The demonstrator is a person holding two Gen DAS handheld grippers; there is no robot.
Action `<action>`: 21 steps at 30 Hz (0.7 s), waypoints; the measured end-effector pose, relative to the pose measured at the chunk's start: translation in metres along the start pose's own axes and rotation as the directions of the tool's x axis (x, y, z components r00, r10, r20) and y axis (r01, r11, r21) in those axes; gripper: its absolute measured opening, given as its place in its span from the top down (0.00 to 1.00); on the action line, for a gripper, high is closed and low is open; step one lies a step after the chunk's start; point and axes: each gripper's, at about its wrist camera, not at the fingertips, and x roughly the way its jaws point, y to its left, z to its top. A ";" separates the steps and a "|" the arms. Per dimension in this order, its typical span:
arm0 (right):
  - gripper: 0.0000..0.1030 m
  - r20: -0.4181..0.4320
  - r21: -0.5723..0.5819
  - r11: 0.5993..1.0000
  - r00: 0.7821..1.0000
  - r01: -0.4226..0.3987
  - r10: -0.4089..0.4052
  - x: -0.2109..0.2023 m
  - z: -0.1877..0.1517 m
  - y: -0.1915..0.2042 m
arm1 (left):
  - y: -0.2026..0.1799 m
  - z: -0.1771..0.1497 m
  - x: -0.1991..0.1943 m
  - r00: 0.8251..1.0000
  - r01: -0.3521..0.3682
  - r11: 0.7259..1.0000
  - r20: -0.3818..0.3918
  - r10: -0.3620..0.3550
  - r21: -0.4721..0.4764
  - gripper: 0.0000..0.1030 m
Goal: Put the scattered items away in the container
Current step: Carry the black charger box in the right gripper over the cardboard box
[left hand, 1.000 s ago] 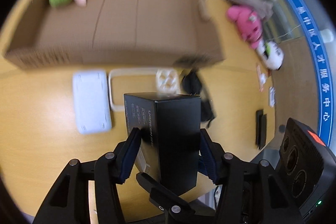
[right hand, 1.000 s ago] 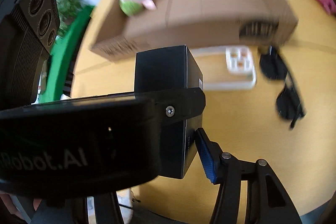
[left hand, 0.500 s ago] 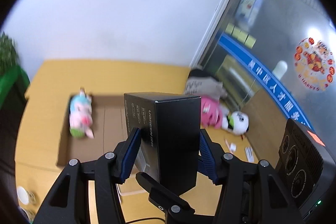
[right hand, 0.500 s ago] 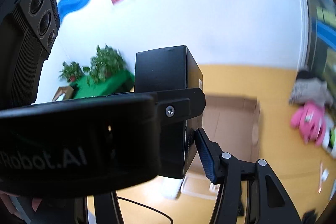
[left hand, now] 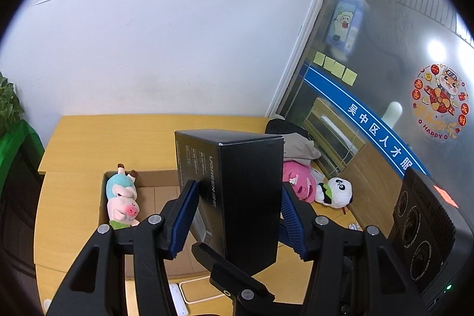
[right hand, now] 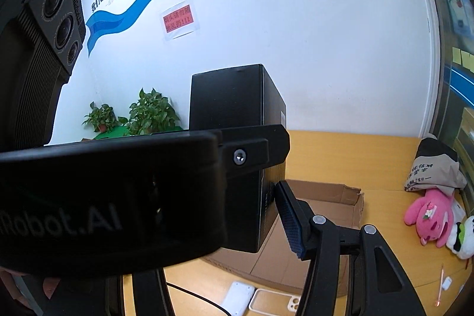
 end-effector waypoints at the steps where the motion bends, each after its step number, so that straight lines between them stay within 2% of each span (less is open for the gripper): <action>1: 0.43 -0.003 0.004 1.000 1.000 0.002 -0.002 0.004 0.001 -0.001 | 0.003 0.002 0.004 1.000 0.002 1.000 -0.006 -0.002 -0.001 0.48; 10: 0.42 -0.059 0.037 0.999 0.998 0.020 -0.018 0.056 0.015 -0.019 | 0.040 0.015 0.050 0.998 0.023 0.999 -0.065 -0.025 -0.029 0.48; 21: 0.43 -0.171 0.072 0.997 0.985 0.031 -0.018 0.147 0.015 -0.054 | 0.095 0.021 0.128 0.986 0.035 0.995 -0.161 -0.050 -0.095 0.48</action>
